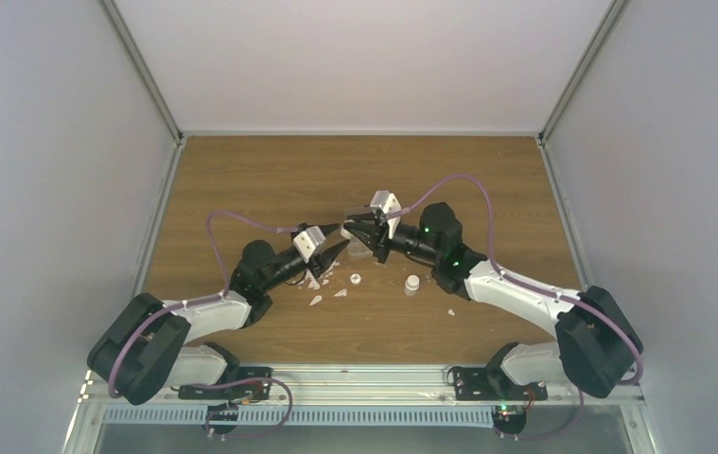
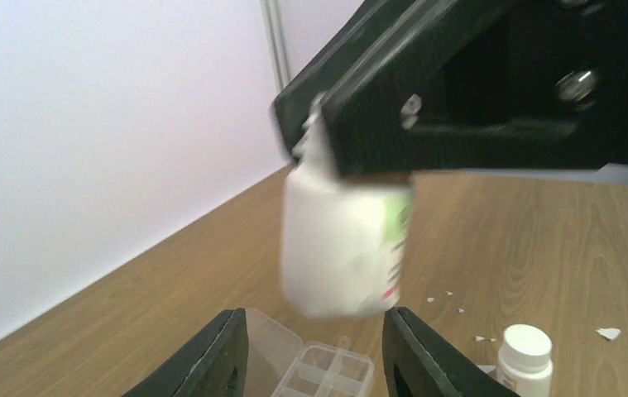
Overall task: Sort the pills into containers
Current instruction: Adjust the pill bottle.
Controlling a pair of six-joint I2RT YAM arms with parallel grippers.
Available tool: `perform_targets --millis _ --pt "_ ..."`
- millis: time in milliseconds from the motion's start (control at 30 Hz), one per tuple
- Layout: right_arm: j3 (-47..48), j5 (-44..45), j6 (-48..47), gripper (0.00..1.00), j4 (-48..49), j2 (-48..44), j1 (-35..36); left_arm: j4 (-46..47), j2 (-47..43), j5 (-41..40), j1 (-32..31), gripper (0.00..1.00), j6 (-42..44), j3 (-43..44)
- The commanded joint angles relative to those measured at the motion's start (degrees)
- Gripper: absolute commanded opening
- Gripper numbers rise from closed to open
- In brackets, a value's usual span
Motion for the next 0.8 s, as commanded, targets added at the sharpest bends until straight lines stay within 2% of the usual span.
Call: perform_targets --millis 0,133,333,400,500,767 --pt "0.65 -2.50 2.06 0.04 2.12 -3.49 -0.53 5.65 0.25 -3.69 0.75 0.99 -1.02 -1.47" --pt "-0.39 -3.12 4.25 0.04 4.77 -4.16 -1.57 11.91 0.20 1.26 2.88 0.99 -5.92 -3.59" --pt "-1.80 -6.76 7.85 0.06 10.64 -4.53 -3.48 32.32 6.46 23.29 9.32 0.99 -19.63 -5.00" --pt "-2.13 -7.58 8.56 0.06 12.20 -5.03 -3.72 39.12 8.46 25.94 9.42 0.99 -22.90 -5.54" --pt "-2.53 -7.83 10.18 0.06 14.19 -5.73 -3.89 45.52 9.70 22.89 8.36 0.99 -22.62 -7.04" --pt "-2.51 -7.06 16.47 0.07 18.78 -5.66 -3.90 44.20 6.43 2.29 -1.61 0.99 -9.43 -8.56"
